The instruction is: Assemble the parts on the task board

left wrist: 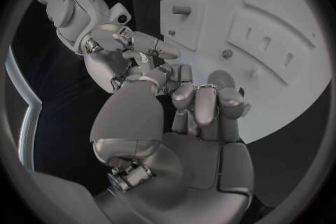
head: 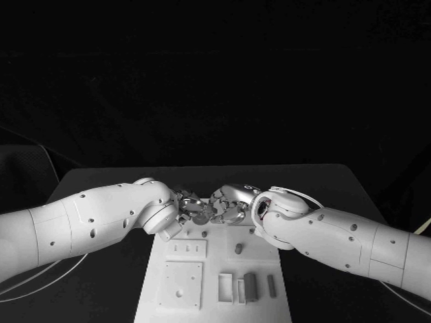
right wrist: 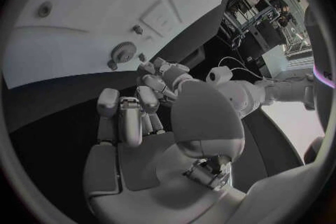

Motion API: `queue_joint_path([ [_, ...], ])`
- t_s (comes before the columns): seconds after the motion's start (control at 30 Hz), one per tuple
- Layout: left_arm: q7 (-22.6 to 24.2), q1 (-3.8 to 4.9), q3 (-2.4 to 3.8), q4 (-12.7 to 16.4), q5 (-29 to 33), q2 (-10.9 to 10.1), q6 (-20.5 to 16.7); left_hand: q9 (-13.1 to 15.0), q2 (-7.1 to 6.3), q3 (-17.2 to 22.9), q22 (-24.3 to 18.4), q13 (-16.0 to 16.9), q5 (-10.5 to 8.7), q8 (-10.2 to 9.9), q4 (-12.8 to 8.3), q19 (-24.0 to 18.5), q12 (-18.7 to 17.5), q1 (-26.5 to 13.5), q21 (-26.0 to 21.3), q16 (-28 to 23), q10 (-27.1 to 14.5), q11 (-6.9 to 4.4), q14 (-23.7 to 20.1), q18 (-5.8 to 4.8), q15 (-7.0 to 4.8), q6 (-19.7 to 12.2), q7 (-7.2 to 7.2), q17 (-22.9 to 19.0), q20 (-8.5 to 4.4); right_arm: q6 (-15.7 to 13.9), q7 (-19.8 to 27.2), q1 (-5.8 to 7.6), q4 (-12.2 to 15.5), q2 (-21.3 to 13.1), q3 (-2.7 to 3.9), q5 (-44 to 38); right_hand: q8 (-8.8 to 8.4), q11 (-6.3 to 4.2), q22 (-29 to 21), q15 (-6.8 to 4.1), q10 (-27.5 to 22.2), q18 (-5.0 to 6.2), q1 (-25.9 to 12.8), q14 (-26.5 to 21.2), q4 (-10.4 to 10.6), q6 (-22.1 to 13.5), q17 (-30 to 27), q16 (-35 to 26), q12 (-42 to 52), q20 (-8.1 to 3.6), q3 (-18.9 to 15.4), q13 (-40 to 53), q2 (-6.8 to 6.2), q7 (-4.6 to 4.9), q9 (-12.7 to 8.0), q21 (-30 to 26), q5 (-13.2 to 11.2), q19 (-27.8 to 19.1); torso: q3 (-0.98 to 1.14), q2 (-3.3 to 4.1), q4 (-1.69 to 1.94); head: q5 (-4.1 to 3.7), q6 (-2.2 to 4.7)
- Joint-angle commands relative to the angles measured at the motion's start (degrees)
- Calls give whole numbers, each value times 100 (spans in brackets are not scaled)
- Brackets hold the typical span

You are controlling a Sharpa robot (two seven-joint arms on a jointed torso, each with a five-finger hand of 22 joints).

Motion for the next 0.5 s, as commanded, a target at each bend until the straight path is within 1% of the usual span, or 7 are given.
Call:
queue_joint_path([
  [0.03, 88, 4, 4, 12, 43, 4, -17, 532, 455, 1095, 6, 1, 29, 356, -1072, -13, 7, 499, 380, 25, 107, -74, 24, 320, -24, 314, 273, 7, -17, 44, 21, -3, -29, -5, 0, -5, -35, 5, -7, 7, -32, 75, -13, -35, 2, -141, -9, 55, -25, 0, -22, -9, -57, 98, -7, 363, 1, 8, 1, 0, -1, -4, -3],
  [0.37, 124, 4, 4, 26, 91, -15, 64, 536, 451, 1105, 8, 2, 28, 363, -1073, -13, 8, 498, 385, 27, 109, -74, 25, 320, -23, 328, 270, 8, -17, -14, 30, -3, -160, -35, 0, 37, -43, 8, -9, 8, -42, 75, -19, -41, 3, -163, -11, 53, -30, 0, -26, -11, -61, 100, -12, 360, 0, 4, 2, 2, 2, -13, -15],
  [0.5, 156, 4, 4, 18, 115, -51, 103, 537, 449, 1109, 9, 2, 28, 365, -1073, -14, 8, 498, 386, 28, 110, -74, 25, 320, -23, 332, 268, 9, -17, -16, 34, -3, -175, -131, 0, 38, -45, 8, -10, 8, -44, 75, -20, -45, 3, -168, -15, 51, -31, 0, -26, -12, -61, 100, -13, 359, 0, 3, 0, 2, 4, -13, -19],
])
